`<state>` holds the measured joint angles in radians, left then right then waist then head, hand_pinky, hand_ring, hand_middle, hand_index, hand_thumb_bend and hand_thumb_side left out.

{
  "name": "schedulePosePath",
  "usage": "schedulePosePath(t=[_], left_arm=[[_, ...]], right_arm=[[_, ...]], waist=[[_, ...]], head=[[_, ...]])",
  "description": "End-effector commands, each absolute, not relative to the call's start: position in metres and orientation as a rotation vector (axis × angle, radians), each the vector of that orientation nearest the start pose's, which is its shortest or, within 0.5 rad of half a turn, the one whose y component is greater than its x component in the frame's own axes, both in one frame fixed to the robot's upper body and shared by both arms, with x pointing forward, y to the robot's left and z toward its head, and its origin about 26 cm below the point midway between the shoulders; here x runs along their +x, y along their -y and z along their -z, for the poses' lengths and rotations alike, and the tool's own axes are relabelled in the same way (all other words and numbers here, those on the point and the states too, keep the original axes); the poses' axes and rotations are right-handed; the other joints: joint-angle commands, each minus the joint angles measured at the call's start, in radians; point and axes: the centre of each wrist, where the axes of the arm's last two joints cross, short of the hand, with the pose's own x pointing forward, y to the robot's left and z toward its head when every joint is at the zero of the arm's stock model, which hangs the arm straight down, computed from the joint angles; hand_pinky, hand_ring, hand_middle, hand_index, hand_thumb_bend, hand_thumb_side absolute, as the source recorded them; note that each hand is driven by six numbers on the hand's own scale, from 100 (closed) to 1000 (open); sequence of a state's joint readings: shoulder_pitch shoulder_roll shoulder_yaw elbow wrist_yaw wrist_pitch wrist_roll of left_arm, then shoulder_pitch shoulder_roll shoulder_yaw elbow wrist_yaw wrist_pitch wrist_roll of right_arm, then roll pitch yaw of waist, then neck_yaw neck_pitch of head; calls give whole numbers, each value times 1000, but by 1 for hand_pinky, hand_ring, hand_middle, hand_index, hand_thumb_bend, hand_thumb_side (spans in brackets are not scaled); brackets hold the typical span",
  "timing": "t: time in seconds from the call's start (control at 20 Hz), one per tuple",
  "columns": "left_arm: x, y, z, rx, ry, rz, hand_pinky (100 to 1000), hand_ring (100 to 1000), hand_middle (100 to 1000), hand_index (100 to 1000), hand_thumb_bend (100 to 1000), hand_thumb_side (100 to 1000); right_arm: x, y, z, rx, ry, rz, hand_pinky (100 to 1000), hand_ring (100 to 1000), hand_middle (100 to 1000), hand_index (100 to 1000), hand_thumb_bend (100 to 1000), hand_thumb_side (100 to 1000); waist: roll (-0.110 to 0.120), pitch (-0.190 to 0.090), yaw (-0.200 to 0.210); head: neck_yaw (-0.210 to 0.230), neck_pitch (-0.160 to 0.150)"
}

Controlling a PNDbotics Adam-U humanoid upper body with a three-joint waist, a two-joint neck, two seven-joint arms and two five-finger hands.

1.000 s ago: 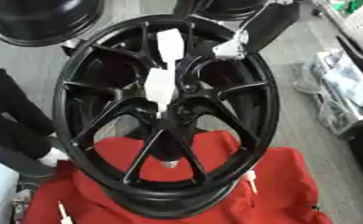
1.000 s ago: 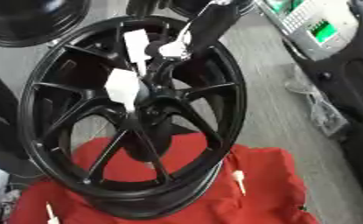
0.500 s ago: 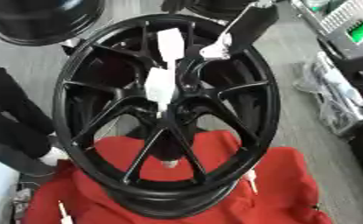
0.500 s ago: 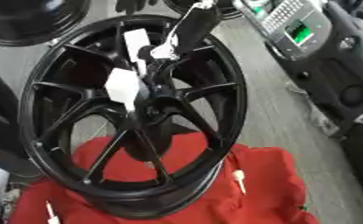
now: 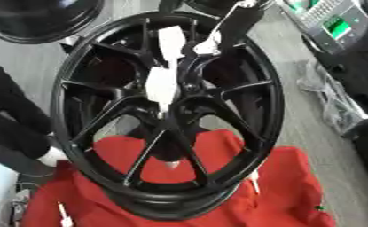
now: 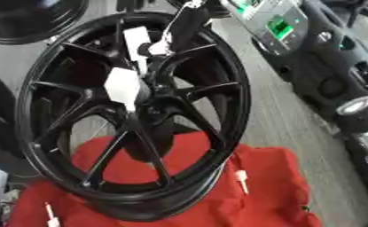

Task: Pull the pin out of the wheel hub.

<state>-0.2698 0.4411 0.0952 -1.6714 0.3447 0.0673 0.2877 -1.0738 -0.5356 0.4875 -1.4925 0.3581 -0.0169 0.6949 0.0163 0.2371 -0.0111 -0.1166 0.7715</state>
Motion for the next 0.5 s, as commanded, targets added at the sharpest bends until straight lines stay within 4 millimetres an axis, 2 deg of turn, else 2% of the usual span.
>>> schedulePosePath(t=[0.05, 0.5], left_arm=[[331, -345, -151, 273, 1912, -163, 760, 787, 723, 792, 100, 792], [332, -344, -150, 271, 1910, -164, 760, 787, 723, 790, 100, 794]], right_arm=[[399, 151, -326, -463, 1714, -1921, 861, 840, 756, 840, 332, 266], [405, 151, -321, -430, 1679, -1908, 859, 838, 744, 832, 287, 280]], waist=[[4, -13, 3], [5, -8, 23]], head=[[-6, -1], [-21, -1]])
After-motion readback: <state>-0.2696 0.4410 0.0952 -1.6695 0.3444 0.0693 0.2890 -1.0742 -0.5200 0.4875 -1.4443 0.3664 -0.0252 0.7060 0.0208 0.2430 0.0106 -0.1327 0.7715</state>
